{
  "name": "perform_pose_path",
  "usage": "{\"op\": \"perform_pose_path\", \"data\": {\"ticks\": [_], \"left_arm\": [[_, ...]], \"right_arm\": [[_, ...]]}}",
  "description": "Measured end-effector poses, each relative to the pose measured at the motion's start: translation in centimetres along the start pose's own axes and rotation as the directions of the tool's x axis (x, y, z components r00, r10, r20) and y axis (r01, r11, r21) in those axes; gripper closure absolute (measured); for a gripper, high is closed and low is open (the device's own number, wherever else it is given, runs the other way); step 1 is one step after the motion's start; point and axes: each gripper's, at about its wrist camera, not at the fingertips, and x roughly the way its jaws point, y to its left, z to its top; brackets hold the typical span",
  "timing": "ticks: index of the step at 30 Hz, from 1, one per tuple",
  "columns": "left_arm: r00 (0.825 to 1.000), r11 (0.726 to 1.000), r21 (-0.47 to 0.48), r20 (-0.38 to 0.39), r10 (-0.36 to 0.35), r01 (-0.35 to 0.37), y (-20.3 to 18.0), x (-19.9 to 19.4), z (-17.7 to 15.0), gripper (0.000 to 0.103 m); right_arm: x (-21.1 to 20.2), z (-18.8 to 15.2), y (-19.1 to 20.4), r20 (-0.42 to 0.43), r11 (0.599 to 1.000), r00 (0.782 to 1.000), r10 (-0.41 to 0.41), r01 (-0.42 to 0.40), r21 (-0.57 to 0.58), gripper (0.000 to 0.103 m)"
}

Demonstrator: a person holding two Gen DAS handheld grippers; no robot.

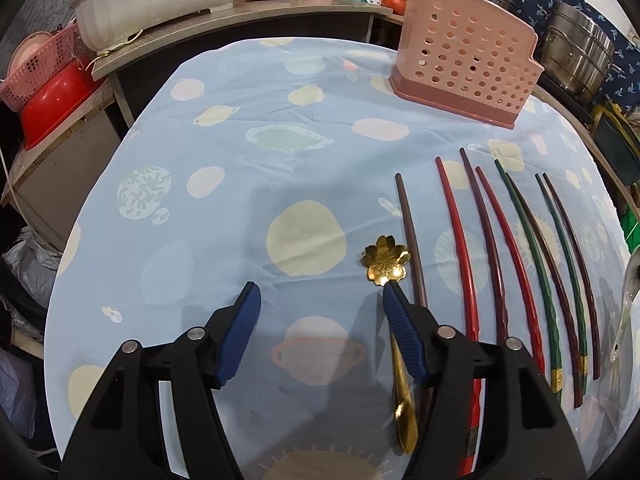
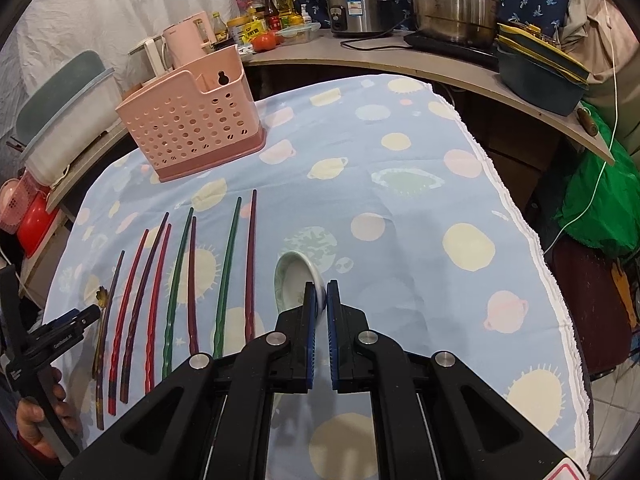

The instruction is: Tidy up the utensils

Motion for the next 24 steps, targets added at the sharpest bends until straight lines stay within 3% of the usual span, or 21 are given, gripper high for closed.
{"op": "perform_pose_path", "data": {"ticks": [7, 13, 15, 24], "left_arm": [[0.999, 0.998, 0.033, -0.003, -0.051, 0.051, -1.5, 0.7, 1.0, 0.047], [0.995, 0.994, 0.046, -0.003, -0.096, 0.096, -2.1, 0.8, 1.4, 0.074], [0.995, 0.993, 0.055, -0.010, -0.104, 0.104, -2.3, 0.8, 1.3, 0.087], [0.994, 0.992, 0.069, -0.001, -0.109, 0.109, -2.4, -0.1, 0.9, 0.100]], "right_arm": [[0.1, 0.2, 0.3, 0.001, 1.000, 1.000, 0.001, -0.001, -0.006, 0.097], [0.3, 0.2, 0.8, -0.002, 1.000, 1.000, 0.009, -0.009, -0.015, 0.097], [0.3, 0.2, 0.8, -0.002, 1.000, 1.000, 0.012, -0.012, -0.015, 0.097], [0.1, 0.1, 0.9, 0.000, 1.000, 1.000, 0.014, -0.014, -0.015, 0.097]]}}
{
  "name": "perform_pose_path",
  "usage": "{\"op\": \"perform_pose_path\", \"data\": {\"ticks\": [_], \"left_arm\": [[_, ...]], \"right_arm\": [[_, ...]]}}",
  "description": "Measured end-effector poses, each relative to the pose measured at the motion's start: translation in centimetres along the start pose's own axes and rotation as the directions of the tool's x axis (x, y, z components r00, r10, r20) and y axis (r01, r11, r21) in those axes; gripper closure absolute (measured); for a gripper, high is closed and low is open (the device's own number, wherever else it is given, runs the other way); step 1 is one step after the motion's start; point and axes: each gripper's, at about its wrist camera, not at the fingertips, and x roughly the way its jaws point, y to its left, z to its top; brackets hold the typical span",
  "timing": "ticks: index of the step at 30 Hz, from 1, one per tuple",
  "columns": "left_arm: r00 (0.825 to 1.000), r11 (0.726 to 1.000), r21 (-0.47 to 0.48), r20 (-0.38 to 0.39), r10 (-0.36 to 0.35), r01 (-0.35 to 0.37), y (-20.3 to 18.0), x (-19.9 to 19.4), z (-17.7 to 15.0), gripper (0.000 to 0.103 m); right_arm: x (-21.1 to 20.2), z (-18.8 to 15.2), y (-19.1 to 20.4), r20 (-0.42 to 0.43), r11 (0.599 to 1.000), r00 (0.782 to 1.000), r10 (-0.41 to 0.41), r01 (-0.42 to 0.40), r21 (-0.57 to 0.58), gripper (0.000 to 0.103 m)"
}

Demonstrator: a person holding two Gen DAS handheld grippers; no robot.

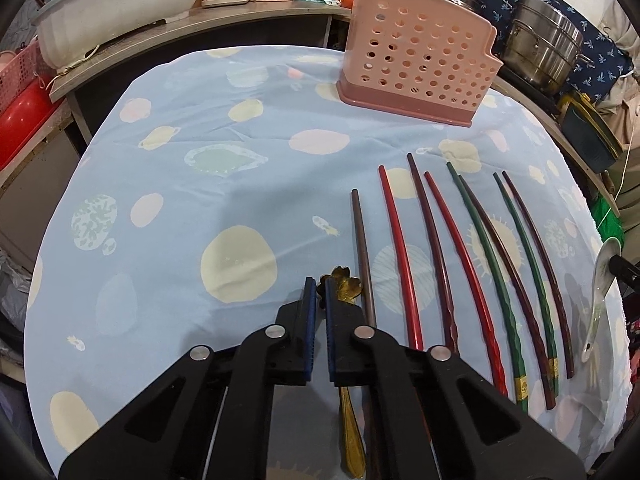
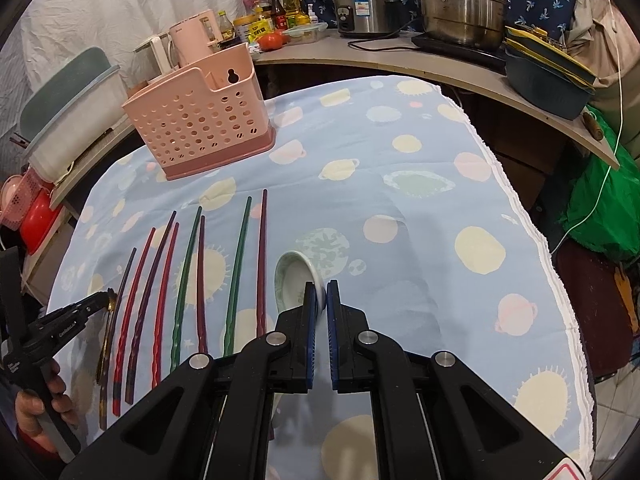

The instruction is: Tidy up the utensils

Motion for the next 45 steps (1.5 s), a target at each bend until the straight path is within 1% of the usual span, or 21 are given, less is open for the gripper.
{"op": "perform_pose_path", "data": {"ticks": [10, 16, 20, 22, 24, 26, 31, 35, 37, 38, 39, 45], "left_arm": [[1.000, 1.000, 0.021, 0.014, -0.003, 0.002, -0.5, -1.0, -0.2, 0.102], [1.000, 1.000, 0.017, -0.011, -0.017, 0.017, -0.5, -0.3, -0.2, 0.101], [0.999, 0.999, 0.006, -0.020, -0.044, 0.044, -0.3, 0.0, -0.3, 0.099], [0.998, 0.998, 0.006, -0.022, -0.063, 0.063, -0.3, 0.1, -0.3, 0.097], [0.997, 0.998, 0.009, -0.027, -0.068, 0.069, -0.4, 0.4, -0.2, 0.093], [0.997, 0.997, 0.010, -0.032, -0.075, 0.076, -0.5, 0.8, -0.2, 0.091], [0.997, 0.997, 0.017, -0.025, -0.077, 0.077, -0.7, 1.0, -0.1, 0.091], [0.997, 0.997, -0.001, -0.022, -0.077, 0.077, -0.4, 1.0, 0.1, 0.090], [0.998, 0.998, -0.002, -0.012, -0.069, 0.069, -0.2, 0.9, 0.2, 0.081], [0.998, 0.998, 0.000, -0.006, -0.059, 0.059, -0.1, 0.9, 0.2, 0.069], [0.998, 0.998, 0.003, 0.002, -0.056, 0.056, -0.1, 0.8, 0.2, 0.063], [0.997, 0.996, 0.042, 0.001, -0.077, 0.077, -0.9, 1.4, 0.4, 0.063]], "right_arm": [[-0.5, -0.4, 0.0, 0.006, 1.000, 1.000, 0.010, -0.010, 0.000, 0.097], [-0.7, -0.3, 0.1, 0.010, 1.000, 1.000, 0.011, -0.011, -0.002, 0.097], [-0.6, -0.3, 0.1, 0.009, 1.000, 1.000, 0.012, -0.012, -0.001, 0.097], [-0.5, -0.2, 0.1, 0.006, 1.000, 1.000, 0.014, -0.014, 0.000, 0.097], [-0.4, -0.2, 0.2, 0.004, 1.000, 1.000, 0.015, -0.015, 0.001, 0.097], [-0.3, -0.2, 0.2, 0.002, 1.000, 1.000, 0.015, -0.015, 0.000, 0.097], [0.1, -0.2, 0.5, -0.005, 1.000, 1.000, 0.016, -0.016, -0.005, 0.097], [0.2, -0.2, 0.6, -0.007, 1.000, 1.000, 0.019, -0.019, -0.006, 0.097], [0.2, -0.2, 0.6, -0.007, 1.000, 1.000, 0.018, -0.018, -0.006, 0.097], [0.2, -0.2, 0.6, -0.007, 1.000, 1.000, 0.019, -0.019, -0.006, 0.097], [0.2, -0.2, 0.6, -0.007, 1.000, 1.000, 0.020, -0.020, -0.006, 0.097], [0.3, -0.2, 0.8, -0.012, 1.000, 1.000, 0.023, -0.023, -0.001, 0.097]]}}
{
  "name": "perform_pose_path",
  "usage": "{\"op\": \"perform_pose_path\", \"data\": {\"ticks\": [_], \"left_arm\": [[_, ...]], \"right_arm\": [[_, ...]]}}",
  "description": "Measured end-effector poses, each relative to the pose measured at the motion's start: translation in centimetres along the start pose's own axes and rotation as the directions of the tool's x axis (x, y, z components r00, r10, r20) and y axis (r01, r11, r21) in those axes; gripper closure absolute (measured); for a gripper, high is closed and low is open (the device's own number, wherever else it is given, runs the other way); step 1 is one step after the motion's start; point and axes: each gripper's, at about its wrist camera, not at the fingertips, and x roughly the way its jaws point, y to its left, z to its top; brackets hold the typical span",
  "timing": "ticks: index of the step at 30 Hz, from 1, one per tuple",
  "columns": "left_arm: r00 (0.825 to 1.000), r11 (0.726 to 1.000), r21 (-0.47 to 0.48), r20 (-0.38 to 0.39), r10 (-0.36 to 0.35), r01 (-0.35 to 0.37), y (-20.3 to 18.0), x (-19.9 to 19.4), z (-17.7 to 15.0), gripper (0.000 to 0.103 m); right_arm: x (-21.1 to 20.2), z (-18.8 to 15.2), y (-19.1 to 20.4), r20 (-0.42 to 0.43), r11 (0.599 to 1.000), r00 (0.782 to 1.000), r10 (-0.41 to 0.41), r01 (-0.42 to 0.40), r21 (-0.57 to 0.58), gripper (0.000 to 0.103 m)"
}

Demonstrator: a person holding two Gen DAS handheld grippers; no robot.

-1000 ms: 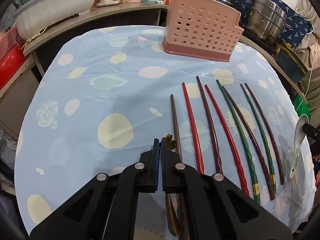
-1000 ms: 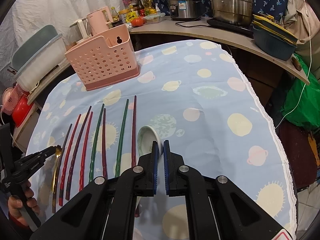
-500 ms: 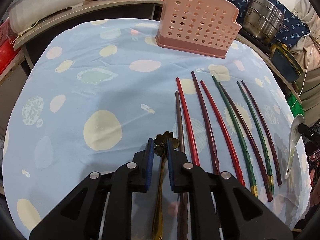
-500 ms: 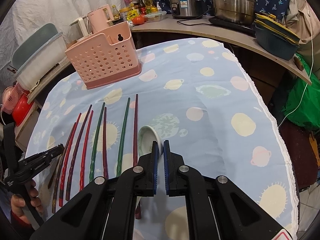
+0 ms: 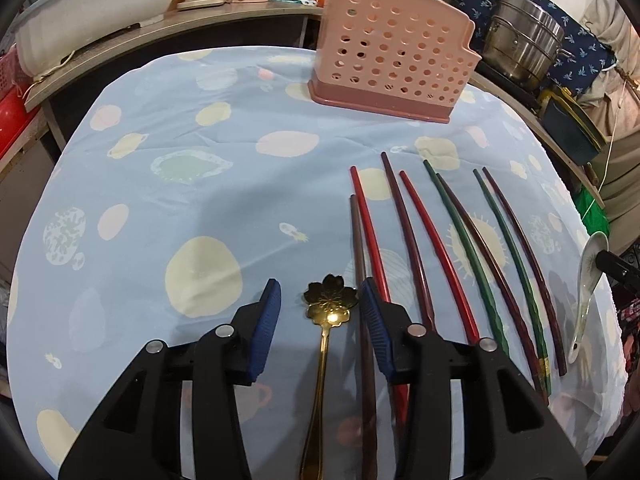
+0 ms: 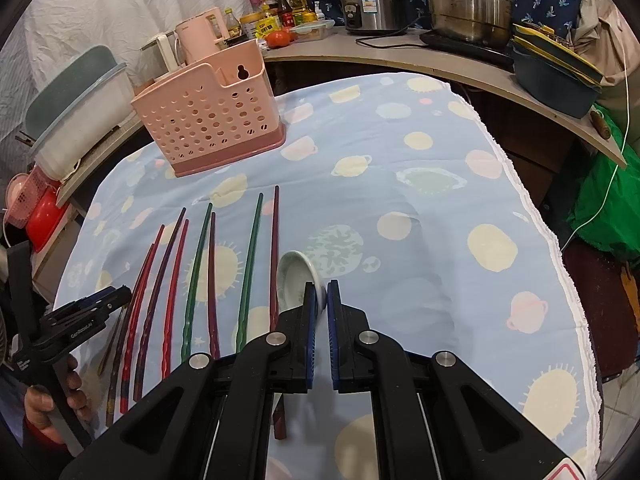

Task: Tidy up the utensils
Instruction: 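Lift the gold spoon with the left tool while the right tool lifts the ceramic spoon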

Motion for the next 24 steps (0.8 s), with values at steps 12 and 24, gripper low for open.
{"op": "perform_pose_path", "data": {"ticks": [12, 24], "left_arm": [[1.000, 1.000, 0.008, -0.004, -0.015, 0.015, -0.5, -0.4, -0.2, 0.076], [0.999, 1.000, -0.018, 0.053, 0.000, 0.001, -0.4, -4.9, -0.5, 0.076]], "right_arm": [[0.1, 0.0, 0.1, 0.000, 1.000, 1.000, 0.001, -0.001, -0.003, 0.097], [-1.6, -0.5, 0.6, 0.020, 0.999, 0.999, 0.029, -0.029, -0.023, 0.097]]}}
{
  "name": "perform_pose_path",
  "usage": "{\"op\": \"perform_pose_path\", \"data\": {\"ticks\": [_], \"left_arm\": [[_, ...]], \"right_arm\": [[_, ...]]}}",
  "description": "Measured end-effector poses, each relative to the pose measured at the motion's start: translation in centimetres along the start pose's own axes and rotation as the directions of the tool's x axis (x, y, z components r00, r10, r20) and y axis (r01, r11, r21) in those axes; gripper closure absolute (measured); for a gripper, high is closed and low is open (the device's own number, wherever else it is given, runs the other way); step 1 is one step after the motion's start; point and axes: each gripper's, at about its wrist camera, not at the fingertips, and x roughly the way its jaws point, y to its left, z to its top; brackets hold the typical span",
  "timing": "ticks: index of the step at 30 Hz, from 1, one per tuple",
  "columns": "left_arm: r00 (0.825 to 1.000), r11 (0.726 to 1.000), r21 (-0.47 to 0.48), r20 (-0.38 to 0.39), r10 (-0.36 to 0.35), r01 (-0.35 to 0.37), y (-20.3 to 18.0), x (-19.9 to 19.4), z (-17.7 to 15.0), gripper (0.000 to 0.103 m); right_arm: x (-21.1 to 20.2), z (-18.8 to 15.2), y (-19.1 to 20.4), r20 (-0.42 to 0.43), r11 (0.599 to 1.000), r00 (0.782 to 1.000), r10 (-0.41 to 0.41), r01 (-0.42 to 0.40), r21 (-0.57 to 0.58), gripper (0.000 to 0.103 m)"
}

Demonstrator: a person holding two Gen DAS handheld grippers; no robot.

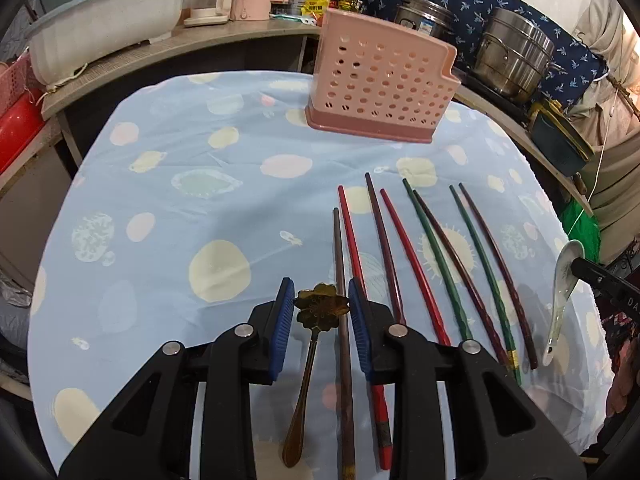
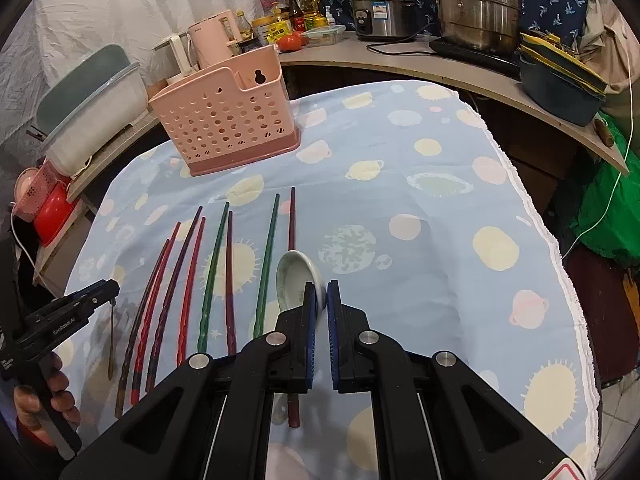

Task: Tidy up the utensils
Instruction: 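Lift the gold spoon with the left tool while the right tool lifts the ceramic spoon, then carry both spoons over the pink holder and open both tools to drop them in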

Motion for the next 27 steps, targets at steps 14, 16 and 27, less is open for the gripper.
{"op": "perform_pose_path", "data": {"ticks": [14, 16, 27], "left_arm": [[0.994, 0.999, 0.008, 0.103, 0.040, -0.041, -1.8, -6.9, 2.1, 0.076], [0.992, 0.999, 0.011, 0.120, 0.043, -0.045, -2.2, -7.8, 3.0, 0.076], [0.977, 0.999, -0.002, 0.207, 0.044, -0.045, -3.7, -9.5, 10.3, 0.076]], "right_arm": [[-3.4, 1.4, 1.4, 0.066, 0.997, 0.997, 0.051, -0.047, -0.063, 0.097], [-3.7, 2.1, 1.7, 0.078, 0.996, 0.995, 0.056, -0.051, -0.076, 0.097], [-4.4, 9.1, 4.6, 0.190, 0.985, 0.979, 0.074, -0.042, -0.170, 0.097]]}}
